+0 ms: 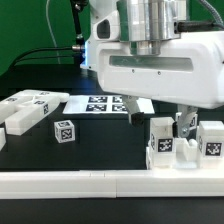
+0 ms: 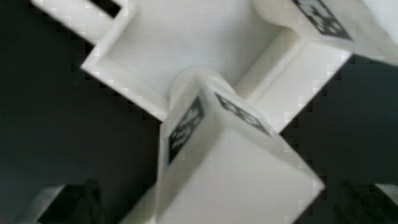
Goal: Assemble chair
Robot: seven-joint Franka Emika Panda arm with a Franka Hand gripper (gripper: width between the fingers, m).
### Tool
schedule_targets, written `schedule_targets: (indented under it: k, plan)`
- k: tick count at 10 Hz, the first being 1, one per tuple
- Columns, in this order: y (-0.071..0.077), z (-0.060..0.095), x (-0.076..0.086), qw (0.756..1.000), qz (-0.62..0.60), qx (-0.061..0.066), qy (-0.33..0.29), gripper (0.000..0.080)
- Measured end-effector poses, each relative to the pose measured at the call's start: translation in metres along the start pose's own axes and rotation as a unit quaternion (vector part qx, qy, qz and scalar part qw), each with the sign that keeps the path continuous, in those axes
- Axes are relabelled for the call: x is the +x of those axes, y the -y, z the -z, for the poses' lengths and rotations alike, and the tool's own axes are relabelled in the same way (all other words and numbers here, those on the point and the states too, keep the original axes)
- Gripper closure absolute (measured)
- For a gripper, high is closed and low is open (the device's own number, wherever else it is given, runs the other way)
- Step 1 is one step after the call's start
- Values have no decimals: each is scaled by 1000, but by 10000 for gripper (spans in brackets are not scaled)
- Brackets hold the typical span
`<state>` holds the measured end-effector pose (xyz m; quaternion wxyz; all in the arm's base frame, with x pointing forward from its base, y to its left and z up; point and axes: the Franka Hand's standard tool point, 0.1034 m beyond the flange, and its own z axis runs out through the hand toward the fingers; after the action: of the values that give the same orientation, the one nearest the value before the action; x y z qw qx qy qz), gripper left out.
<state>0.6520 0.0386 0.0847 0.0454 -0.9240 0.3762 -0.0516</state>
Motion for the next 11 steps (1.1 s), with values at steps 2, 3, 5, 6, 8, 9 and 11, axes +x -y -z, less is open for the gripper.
schedule_targets:
  k: [2,3,5,6,8,9,11]
  plan:
    - [7,2,-7,980,198,-8,1,151]
    - [3,1,-6,962,272,-9,9,151]
    - [3,0,-5,965,263,-9,7,179]
    - [2,0,-5,966,258,-9,7,314]
    - [2,0,-5,977,212,-9,7,449]
    - [2,0,-5,984,179,-10,7,517]
    - [1,0,-3,994,109,-11,6,517]
